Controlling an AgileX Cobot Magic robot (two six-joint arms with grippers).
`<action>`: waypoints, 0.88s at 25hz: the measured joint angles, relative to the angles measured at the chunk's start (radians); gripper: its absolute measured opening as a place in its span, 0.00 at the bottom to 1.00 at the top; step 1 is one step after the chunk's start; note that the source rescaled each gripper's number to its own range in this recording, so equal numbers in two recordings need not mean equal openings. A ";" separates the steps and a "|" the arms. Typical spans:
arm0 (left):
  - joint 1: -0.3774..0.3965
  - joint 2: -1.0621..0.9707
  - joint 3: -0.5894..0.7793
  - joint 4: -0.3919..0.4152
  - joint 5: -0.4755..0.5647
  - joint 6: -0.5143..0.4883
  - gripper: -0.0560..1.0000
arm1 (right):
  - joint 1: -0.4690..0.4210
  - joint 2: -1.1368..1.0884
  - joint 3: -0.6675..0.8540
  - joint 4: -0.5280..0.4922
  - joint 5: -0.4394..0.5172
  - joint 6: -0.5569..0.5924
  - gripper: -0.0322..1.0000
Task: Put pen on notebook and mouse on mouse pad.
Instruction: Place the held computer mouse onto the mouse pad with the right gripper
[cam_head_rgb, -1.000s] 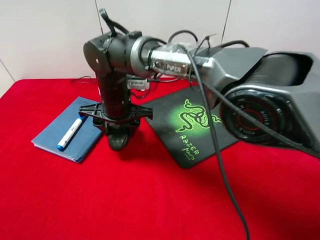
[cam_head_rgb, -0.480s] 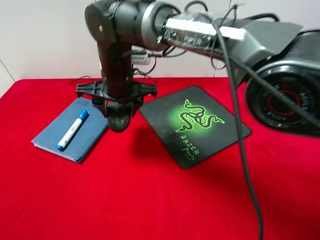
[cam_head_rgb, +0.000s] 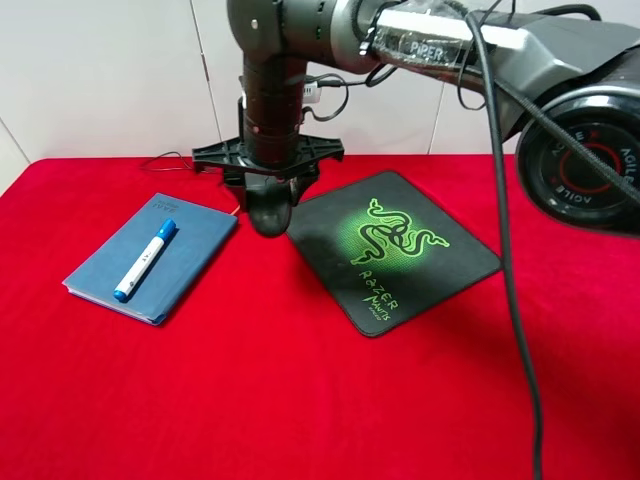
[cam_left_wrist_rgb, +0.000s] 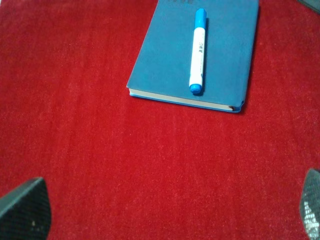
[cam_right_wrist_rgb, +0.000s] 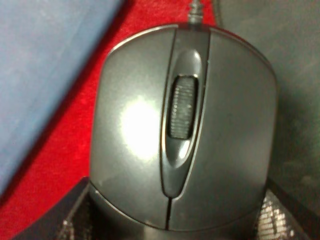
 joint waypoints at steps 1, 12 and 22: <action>0.000 0.000 0.000 0.000 0.000 0.000 1.00 | -0.008 0.000 0.000 0.000 0.001 -0.023 0.06; 0.000 0.000 0.000 0.000 0.000 0.000 1.00 | -0.083 -0.002 0.013 -0.034 0.001 -0.257 0.06; 0.000 0.000 0.000 0.002 0.000 0.000 1.00 | -0.151 -0.068 0.202 -0.067 0.002 -0.375 0.06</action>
